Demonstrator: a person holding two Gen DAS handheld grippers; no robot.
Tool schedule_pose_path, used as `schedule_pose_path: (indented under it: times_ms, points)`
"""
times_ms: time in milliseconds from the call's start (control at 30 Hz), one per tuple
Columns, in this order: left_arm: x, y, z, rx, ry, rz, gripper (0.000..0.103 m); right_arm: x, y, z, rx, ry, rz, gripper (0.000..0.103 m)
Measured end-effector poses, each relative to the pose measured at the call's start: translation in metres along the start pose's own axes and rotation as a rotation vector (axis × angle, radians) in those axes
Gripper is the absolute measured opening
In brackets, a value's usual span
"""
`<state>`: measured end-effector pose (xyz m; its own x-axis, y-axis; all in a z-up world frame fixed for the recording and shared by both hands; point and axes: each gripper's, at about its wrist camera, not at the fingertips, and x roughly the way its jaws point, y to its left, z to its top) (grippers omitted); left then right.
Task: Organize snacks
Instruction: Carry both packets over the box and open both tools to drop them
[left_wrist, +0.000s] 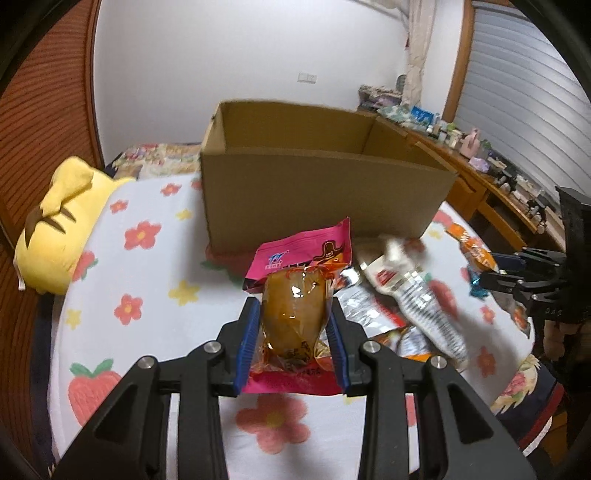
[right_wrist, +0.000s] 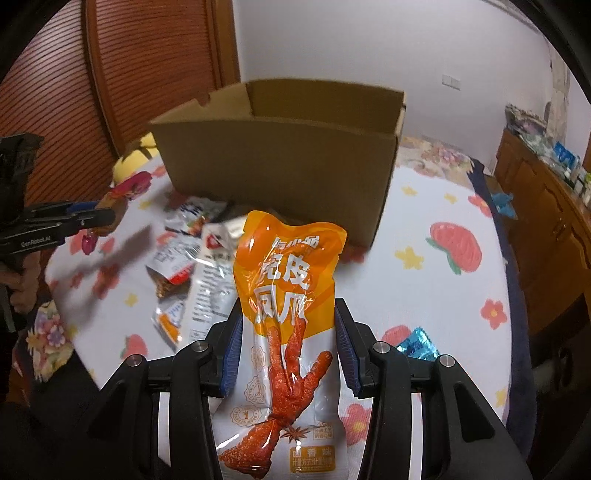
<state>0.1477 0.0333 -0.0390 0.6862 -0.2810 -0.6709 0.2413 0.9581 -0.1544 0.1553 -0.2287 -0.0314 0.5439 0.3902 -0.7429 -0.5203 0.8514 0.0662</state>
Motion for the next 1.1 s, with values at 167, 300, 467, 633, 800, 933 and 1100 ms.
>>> schedule_pose_path:
  times_ms: [167, 300, 467, 633, 800, 933, 1100]
  points:
    - [-0.015, -0.015, 0.024, 0.033, -0.050, -0.030, 0.034, -0.015, 0.004, 0.017, -0.007, -0.047, 0.013, 0.045]
    - [-0.021, -0.021, 0.045, 0.060, -0.083, -0.044, 0.034, -0.023, 0.005, 0.038, -0.020, -0.089, 0.025, 0.045]
    - [-0.016, -0.020, 0.072, 0.068, -0.100, -0.041, 0.034, -0.024, 0.003, 0.072, -0.035, -0.128, 0.035, 0.045]
    - [-0.004, -0.014, 0.100, 0.063, -0.106, -0.028, 0.034, -0.011, -0.004, 0.108, -0.053, -0.145, 0.043, 0.045]
    - [0.017, -0.006, 0.127, 0.058, -0.097, -0.007, 0.034, 0.014, -0.016, 0.139, -0.067, -0.129, 0.039, 0.045]
    - [0.036, -0.002, 0.142, 0.053, -0.081, 0.006, 0.034, 0.036, -0.025, 0.158, -0.073, -0.108, 0.030, 0.046]
    - [0.061, 0.004, 0.154, 0.045, -0.048, 0.015, 0.034, 0.062, -0.036, 0.174, -0.063, -0.079, 0.025, 0.046]
